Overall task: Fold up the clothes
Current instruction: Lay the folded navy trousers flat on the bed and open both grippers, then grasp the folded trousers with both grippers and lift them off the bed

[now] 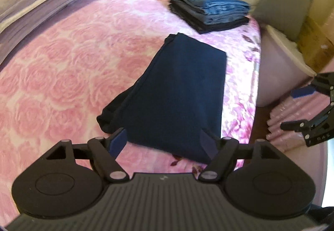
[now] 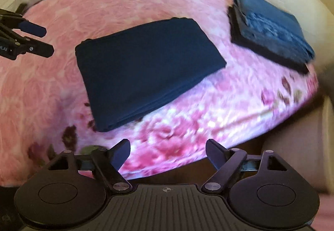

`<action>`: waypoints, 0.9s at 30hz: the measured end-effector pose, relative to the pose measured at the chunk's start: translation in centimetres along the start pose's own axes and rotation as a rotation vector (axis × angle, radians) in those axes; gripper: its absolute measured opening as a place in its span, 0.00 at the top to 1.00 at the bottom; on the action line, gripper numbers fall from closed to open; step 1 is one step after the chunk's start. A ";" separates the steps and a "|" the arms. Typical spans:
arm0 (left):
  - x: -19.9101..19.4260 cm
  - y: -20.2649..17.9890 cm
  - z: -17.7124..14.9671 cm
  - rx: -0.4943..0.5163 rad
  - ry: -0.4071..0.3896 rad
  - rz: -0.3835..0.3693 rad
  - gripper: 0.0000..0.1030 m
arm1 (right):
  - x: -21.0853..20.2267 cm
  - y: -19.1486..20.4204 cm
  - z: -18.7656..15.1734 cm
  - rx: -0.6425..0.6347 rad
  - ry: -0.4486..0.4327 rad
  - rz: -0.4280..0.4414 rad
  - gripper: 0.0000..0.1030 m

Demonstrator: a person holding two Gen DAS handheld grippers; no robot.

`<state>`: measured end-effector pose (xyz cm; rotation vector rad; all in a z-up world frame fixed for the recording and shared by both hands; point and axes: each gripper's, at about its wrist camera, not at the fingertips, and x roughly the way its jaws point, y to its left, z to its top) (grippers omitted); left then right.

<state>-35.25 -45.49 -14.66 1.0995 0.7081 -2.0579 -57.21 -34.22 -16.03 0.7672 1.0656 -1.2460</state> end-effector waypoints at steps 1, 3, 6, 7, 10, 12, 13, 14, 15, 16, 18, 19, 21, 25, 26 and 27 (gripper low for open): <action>0.4 -0.7 0.1 -0.013 0.008 0.026 0.28 | 0.5 -1.2 0.3 -0.026 -0.001 0.020 0.20; 0.8 -2.3 0.3 -0.039 0.021 0.064 0.27 | 1.2 -3.1 0.7 -0.083 0.003 0.059 0.20; 1.0 -5.0 0.4 -0.078 0.037 0.107 0.24 | 2.1 -6.0 1.2 -0.186 0.013 0.114 0.20; 1.0 -5.9 0.5 -0.090 0.043 0.122 0.23 | 2.2 -6.8 1.3 -0.215 0.017 0.130 0.20; 1.2 -8.6 0.6 -0.128 0.059 0.165 0.22 | 2.0 -9.0 1.8 -0.301 0.018 0.171 0.20; 1.4 -10.3 0.7 -0.154 0.069 0.193 0.21 | 1.6 -10.1 2.1 -0.346 0.008 0.189 0.20; 1.4 -11.2 0.8 -0.166 0.074 0.208 0.21 | 1.5 -10.5 2.2 -0.366 0.006 0.199 0.20; 1.5 -12.0 0.8 -0.179 0.079 0.221 0.21 | 1.4 -10.8 2.4 -0.385 0.005 0.205 0.20; 1.5 -12.3 0.8 -0.194 0.080 0.223 0.20 | 1.4 -11.2 2.5 -0.401 0.006 0.210 0.20; 1.6 -12.6 0.8 -0.208 0.081 0.225 0.20 | 1.4 -11.4 2.6 -0.414 0.008 0.213 0.20; 1.7 -13.0 0.8 -0.224 0.084 0.230 0.20 | 1.6 -11.5 2.8 -0.431 0.012 0.212 0.20; 1.7 -13.1 0.8 -0.226 0.085 0.232 0.20 | 1.7 -11.6 3.0 -0.440 0.014 0.211 0.20; 1.9 -13.1 0.8 -0.221 0.083 0.235 0.20 | 2.0 -11.7 3.2 -0.457 0.018 0.210 0.20; 2.5 -12.9 0.8 -0.204 0.064 0.240 0.20 | 2.4 -11.7 3.7 -0.490 0.028 0.200 0.20; 2.7 -12.8 0.8 -0.203 0.058 0.244 0.20 | 2.6 -11.5 3.8 -0.497 0.031 0.193 0.20; 2.8 -12.7 0.7 -0.196 0.044 0.246 0.20 | 2.7 -11.4 3.9 -0.506 0.032 0.189 0.20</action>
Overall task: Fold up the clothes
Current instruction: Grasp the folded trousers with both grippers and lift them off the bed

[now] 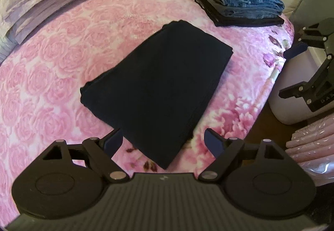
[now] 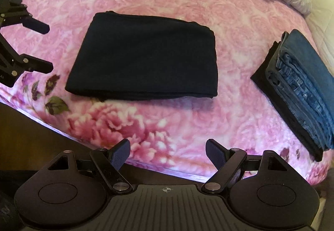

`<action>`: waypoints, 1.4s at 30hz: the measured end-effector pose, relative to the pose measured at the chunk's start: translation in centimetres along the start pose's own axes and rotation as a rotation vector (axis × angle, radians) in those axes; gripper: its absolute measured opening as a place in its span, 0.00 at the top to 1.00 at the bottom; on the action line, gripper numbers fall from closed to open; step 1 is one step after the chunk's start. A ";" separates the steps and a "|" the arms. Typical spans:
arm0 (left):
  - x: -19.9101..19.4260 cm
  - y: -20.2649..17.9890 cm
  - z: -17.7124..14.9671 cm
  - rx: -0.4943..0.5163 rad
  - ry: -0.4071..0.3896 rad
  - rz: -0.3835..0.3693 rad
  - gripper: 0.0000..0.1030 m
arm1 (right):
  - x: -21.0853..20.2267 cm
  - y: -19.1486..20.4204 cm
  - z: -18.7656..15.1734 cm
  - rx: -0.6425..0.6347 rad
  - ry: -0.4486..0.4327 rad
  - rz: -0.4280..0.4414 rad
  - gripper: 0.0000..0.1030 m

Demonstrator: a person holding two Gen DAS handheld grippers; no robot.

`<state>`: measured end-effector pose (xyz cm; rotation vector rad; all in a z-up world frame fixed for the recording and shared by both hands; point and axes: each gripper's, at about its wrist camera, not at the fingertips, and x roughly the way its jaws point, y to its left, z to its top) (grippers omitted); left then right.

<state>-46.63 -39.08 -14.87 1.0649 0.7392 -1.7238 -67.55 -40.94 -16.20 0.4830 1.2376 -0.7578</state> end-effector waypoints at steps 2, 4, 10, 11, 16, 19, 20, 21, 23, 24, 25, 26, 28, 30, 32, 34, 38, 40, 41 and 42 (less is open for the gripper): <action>0.3 -0.1 -0.2 0.021 -0.020 0.003 0.20 | 0.6 0.1 0.4 -0.024 0.009 -0.014 0.20; 0.8 -0.4 -0.7 0.056 -0.021 0.016 0.20 | 1.2 0.2 0.7 -0.042 0.014 -0.021 0.20; 1.7 -3.4 -3.2 0.222 -0.046 0.115 0.20 | 3.1 1.4 1.3 -0.263 -0.057 -0.039 0.20; 2.1 -4.1 -3.6 0.243 -0.052 0.138 0.20 | 3.6 1.7 1.2 -0.337 -0.087 -0.049 0.20; 4.4 -7.7 -5.5 0.347 -0.074 0.251 0.20 | 7.8 2.9 -0.8 -0.782 -0.263 -0.108 0.20; 6.9 -9.4 -6.1 0.349 -0.086 0.310 0.20 | 11.9 2.7 -2.5 -1.044 -0.338 -0.152 0.20; 7.8 -9.9 -6.3 0.345 -0.090 0.326 0.20 | 13.2 2.5 -3.0 -1.124 -0.352 -0.180 0.20; 8.6 -10.3 -6.5 0.342 -0.094 0.342 0.20 | 14.4 2.1 -3.4 -1.184 -0.365 -0.205 0.20; 10.5 -11.3 -6.7 0.359 -0.092 0.372 0.20 | 16.6 1.0 -3.9 -1.283 -0.390 -0.238 0.20; 11.2 -11.7 -6.7 0.367 -0.092 0.391 0.20 | 17.4 0.3 -4.2 -1.325 -0.416 -0.231 0.20; 12.0 -12.0 -6.6 0.375 -0.092 0.409 0.20 | 17.7 -0.4 -4.2 -1.343 -0.452 -0.204 0.20; 12.8 -12.4 -6.6 0.383 -0.092 0.428 0.20 | 17.7 -1.1 -3.8 -1.339 -0.478 -0.178 0.19; 14.3 -13.0 -6.5 0.402 -0.087 0.470 0.20 | 17.8 -2.5 -2.9 -1.324 -0.517 -0.131 0.20; 15.5 -13.5 -6.2 0.425 -0.067 0.511 0.20 | 17.4 -3.2 -1.3 -1.284 -0.503 -0.094 0.44; 16.4 -13.7 -5.9 0.477 -0.049 0.562 0.19 | 16.4 -3.5 0.0 -1.264 -0.480 -0.043 0.54; 17.2 -13.7 -5.7 0.547 -0.029 0.619 0.20 | 15.7 -3.4 0.3 -1.246 -0.476 -0.033 0.59; 17.4 -12.4 -4.9 0.602 0.031 0.622 0.54 | 14.7 -3.1 -0.1 -1.207 -0.486 -0.046 0.61; 16.6 -11.5 -4.3 0.570 0.034 0.569 0.66 | 14.3 -2.9 -0.3 -1.188 -0.491 -0.053 0.61; 16.1 -11.1 -4.1 0.553 0.031 0.549 0.71 | 14.0 -2.8 -0.4 -1.178 -0.494 -0.056 0.60; 15.4 -10.6 -3.7 0.524 0.022 0.528 0.74 | 13.8 -2.8 -0.5 -1.168 -0.496 -0.059 0.57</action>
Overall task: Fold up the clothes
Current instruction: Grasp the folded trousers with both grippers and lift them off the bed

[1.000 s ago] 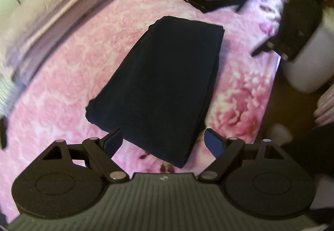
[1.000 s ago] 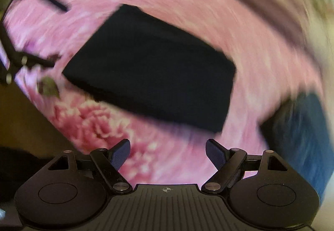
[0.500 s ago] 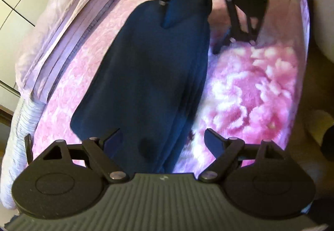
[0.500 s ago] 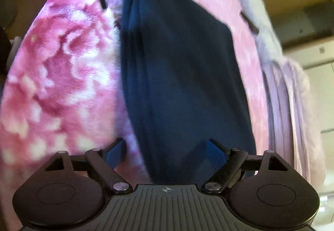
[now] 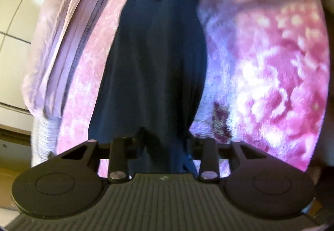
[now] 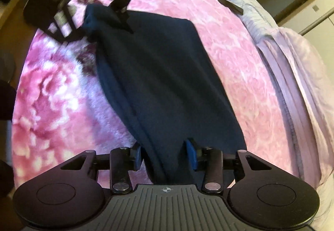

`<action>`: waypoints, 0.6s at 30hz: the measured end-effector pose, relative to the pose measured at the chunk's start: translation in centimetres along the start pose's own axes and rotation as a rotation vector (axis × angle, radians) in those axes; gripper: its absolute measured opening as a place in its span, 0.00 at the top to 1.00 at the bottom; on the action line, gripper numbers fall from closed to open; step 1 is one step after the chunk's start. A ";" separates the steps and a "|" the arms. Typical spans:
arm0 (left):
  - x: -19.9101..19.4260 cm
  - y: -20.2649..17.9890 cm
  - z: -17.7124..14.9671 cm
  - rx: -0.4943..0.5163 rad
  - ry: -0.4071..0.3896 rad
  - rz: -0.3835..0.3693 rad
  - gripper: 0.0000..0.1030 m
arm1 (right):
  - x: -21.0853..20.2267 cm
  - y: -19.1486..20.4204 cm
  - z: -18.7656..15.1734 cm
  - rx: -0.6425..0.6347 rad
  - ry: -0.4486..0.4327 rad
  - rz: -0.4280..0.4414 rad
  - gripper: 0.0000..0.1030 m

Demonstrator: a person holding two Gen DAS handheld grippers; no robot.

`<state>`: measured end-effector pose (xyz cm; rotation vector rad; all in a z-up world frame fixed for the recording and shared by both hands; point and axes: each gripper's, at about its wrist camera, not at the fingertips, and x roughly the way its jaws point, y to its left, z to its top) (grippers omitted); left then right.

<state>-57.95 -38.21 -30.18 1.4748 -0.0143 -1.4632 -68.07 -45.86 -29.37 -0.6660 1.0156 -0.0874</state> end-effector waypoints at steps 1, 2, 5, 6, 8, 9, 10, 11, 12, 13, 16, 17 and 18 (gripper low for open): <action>-0.3 0.9 0.0 -0.033 -0.006 -0.021 0.75 | -0.2 0.0 0.1 0.008 0.001 -0.006 0.34; -0.5 2.2 -0.1 -0.083 -0.016 -0.050 0.76 | -0.5 0.1 0.3 0.017 0.002 -0.012 0.13; -1.1 5.9 -0.3 -0.233 -0.044 -0.138 0.77 | 0.0 1.8 0.5 -0.008 -0.021 -0.005 0.10; -1.3 7.2 -0.3 -0.280 -0.053 -0.166 0.77 | 0.3 2.6 0.5 -0.020 -0.031 -0.001 0.10; -1.4 8.7 -0.3 -0.301 -0.064 -0.194 0.77 | 1.4 3.7 0.4 -0.065 -0.012 -0.053 0.10; -1.5 9.3 -0.3 -0.309 -0.070 -0.206 0.77 | 2.1 3.8 0.3 -0.074 0.010 -0.088 0.10; -1.8 9.3 -0.2 -0.288 -0.075 -0.206 0.77 | 2.8 3.1 0.1 -0.043 0.031 -0.108 0.13; -1.9 9.3 -0.1 -0.257 -0.078 -0.207 0.76 | 3.1 2.1 0.0 -0.003 0.044 -0.121 0.44; -1.9 9.0 0.3 -0.227 -0.079 -0.208 0.77 | 3.1 1.1 0.0 0.019 0.052 -0.128 0.64; -2.4 8.9 0.5 -0.198 -0.080 -0.203 0.77 | 2.8 0.2 0.1 0.030 0.056 -0.116 0.66; -3.6 8.6 1.0 -0.114 -0.086 -0.189 0.78 | 0.0 -2.4 0.8 0.090 0.077 -0.088 0.73; -4.1 9.1 1.1 -0.108 -0.097 -0.186 0.78 | -1.3 -3.2 1.1 0.110 0.090 -0.093 0.74; -4.7 9.7 1.3 -0.101 -0.109 -0.184 0.79 | -2.6 -3.9 1.4 0.131 0.104 -0.097 0.74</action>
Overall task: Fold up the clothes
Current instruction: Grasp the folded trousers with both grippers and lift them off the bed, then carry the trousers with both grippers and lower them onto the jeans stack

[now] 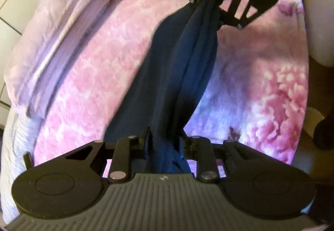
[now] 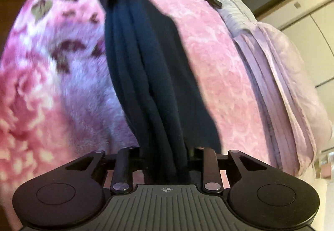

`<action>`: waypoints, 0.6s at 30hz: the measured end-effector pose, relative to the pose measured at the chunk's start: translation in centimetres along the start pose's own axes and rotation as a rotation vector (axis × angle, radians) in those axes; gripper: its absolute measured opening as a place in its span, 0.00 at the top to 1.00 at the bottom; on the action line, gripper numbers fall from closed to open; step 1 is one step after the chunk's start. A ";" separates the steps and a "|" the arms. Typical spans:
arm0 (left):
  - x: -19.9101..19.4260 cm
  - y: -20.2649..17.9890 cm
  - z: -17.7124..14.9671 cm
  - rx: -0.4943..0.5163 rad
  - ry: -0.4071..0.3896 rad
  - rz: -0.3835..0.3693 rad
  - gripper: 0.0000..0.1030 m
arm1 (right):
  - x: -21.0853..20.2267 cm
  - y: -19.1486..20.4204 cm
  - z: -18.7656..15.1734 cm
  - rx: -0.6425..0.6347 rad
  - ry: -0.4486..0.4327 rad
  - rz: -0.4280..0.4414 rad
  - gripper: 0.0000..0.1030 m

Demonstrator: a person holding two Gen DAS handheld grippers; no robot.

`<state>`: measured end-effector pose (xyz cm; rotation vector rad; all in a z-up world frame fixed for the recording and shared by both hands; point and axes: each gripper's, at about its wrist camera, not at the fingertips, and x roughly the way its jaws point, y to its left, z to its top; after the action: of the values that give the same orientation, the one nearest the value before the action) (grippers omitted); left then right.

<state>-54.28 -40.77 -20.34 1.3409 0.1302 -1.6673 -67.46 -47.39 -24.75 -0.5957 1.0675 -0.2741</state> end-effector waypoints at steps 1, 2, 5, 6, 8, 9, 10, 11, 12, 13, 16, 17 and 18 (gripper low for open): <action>-0.8 0.7 0.4 0.007 -0.016 -0.004 0.79 | -1.3 -0.8 0.3 0.020 0.015 -0.004 0.75; -1.6 1.4 0.9 0.015 -0.034 -0.009 0.79 | -2.6 -1.7 0.5 0.040 0.029 -0.009 0.75; -3.3 3.7 4.2 0.079 -0.130 -0.024 0.79 | -6.4 -4.2 1.3 0.101 0.073 -0.022 0.76; -3.9 4.4 5.3 0.100 -0.162 -0.029 0.79 | -7.7 -5.0 1.5 0.121 0.087 -0.027 0.76; -5.1 5.9 7.6 0.143 -0.225 -0.038 0.79 | -10.2 -6.7 2.0 0.161 0.116 -0.035 0.76; -5.6 6.7 8.7 0.164 -0.257 -0.043 0.79 | -11.5 -7.5 2.3 0.181 0.131 -0.040 0.76; -6.2 7.5 9.8 0.186 -0.289 -0.048 0.79 | -12.9 -8.3 2.3 0.202 0.146 -0.053 0.76; -6.8 8.2 10.9 0.207 -0.321 -0.053 0.79 | -14.4 -9.0 1.8 0.223 0.162 -0.087 0.76; -7.4 8.9 12.1 0.229 -0.354 -0.056 0.79 | -16.0 -10.1 1.4 0.247 0.178 -0.131 0.76; -7.9 9.3 14.0 0.257 -0.396 -0.042 0.79 | -17.5 -11.2 0.8 0.266 0.191 -0.177 0.76; -9.5 10.0 20.5 0.317 -0.521 0.005 0.79 | -21.7 -14.6 -1.9 0.306 0.219 -0.317 0.76; -9.5 9.8 23.0 0.330 -0.552 0.020 0.79 | -22.8 -15.9 -3.1 0.319 0.227 -0.363 0.76; -9.6 9.7 25.4 0.343 -0.584 0.035 0.79 | -23.7 -17.2 -4.5 0.328 0.235 -0.406 0.76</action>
<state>-65.73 -55.48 1.66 1.0285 -0.5373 -2.0427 -81.28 -51.31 1.20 -0.4865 1.0899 -0.8739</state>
